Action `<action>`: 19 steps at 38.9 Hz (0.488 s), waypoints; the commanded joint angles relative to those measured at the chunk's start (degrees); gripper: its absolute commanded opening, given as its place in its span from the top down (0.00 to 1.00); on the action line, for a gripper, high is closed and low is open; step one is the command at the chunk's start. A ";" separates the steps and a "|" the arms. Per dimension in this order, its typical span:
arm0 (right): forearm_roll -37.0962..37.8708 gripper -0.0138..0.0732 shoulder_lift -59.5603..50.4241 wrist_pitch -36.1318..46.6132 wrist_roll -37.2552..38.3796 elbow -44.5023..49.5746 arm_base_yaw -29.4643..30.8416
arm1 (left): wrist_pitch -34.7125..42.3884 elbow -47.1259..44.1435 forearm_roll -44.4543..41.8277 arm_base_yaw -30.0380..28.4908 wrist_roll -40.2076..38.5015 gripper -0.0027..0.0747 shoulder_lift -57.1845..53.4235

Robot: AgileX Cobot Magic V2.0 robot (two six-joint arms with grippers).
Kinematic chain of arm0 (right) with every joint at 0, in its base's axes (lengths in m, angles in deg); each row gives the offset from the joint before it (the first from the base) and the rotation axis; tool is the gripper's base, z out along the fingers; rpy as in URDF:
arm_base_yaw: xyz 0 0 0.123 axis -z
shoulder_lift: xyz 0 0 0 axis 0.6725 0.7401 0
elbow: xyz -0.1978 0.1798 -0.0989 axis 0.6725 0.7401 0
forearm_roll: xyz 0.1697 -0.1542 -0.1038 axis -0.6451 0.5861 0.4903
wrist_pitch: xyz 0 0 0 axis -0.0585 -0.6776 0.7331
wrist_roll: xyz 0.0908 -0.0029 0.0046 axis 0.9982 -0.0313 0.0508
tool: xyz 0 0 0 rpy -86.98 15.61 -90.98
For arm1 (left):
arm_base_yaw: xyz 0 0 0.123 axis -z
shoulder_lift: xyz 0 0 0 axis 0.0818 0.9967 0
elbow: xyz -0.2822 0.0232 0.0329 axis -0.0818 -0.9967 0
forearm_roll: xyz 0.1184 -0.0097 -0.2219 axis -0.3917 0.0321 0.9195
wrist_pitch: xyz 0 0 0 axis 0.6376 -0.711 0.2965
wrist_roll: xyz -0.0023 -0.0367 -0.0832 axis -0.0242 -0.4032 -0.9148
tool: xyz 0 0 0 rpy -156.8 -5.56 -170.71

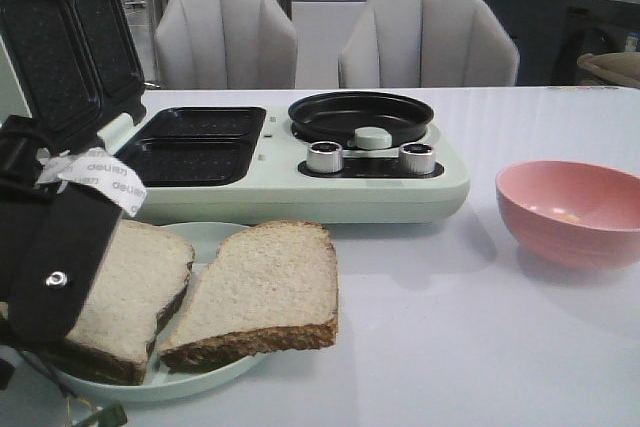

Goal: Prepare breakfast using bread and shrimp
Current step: 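Grasp the bread slice nearest the left gripper with the left gripper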

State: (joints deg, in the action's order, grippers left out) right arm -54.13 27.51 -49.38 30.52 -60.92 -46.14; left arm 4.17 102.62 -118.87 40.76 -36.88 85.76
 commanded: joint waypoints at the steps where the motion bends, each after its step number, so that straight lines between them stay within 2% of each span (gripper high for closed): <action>1: 0.57 0.67 -1.24 4.88 -0.19 -0.92 0.31 | 0.52 1.59 -2.33 -1.28 -0.59 0.21 -0.43; 6: 0.57 0.67 -1.24 4.88 -0.19 -0.92 0.31 | 3.28 1.59 -4.60 -2.25 -0.59 0.26 -0.31; 8: 0.57 0.67 -1.24 4.88 -0.19 -0.92 0.31 | 4.02 1.59 -5.05 -2.30 -0.59 0.32 -0.31; 14: 0.57 0.67 -1.24 4.88 -0.19 -0.92 0.31 | 5.08 1.59 -5.13 -2.53 -0.59 0.60 -0.31; 19: 0.57 0.67 -1.24 4.88 -0.19 -0.92 0.31 | 4.58 1.59 -5.30 -2.53 -0.59 0.77 -0.31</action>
State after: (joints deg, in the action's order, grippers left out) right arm -54.13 27.51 -49.38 30.52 -60.92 -46.14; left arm 9.25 102.99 -123.01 38.51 -36.88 86.67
